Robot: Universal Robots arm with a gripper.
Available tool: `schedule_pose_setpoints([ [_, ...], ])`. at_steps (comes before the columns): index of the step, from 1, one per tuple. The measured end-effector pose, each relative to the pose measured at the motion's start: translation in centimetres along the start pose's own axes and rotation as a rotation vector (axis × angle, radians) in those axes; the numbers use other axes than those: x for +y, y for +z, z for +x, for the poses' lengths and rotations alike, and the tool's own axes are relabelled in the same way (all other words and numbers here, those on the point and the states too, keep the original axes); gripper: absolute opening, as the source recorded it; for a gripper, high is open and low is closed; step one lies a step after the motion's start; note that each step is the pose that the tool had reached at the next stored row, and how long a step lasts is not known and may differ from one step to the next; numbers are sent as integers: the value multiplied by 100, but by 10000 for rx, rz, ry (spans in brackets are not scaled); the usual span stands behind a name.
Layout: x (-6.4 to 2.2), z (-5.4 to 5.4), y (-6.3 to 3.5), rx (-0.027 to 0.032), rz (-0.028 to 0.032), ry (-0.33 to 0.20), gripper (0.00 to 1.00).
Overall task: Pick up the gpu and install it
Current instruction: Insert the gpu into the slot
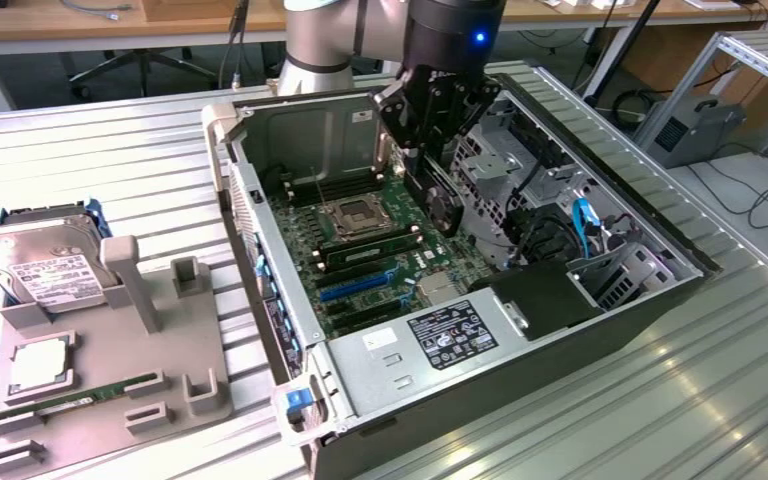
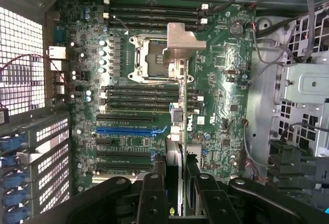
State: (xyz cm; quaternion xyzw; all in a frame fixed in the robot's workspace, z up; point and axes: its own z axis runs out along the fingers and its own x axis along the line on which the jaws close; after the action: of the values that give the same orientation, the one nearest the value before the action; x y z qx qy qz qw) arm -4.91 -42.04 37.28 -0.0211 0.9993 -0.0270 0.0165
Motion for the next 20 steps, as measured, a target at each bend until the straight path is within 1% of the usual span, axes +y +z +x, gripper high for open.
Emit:
schedule_pose_setpoints([
  [20, -6, 0, 0, -20, -11, -357, 26],
])
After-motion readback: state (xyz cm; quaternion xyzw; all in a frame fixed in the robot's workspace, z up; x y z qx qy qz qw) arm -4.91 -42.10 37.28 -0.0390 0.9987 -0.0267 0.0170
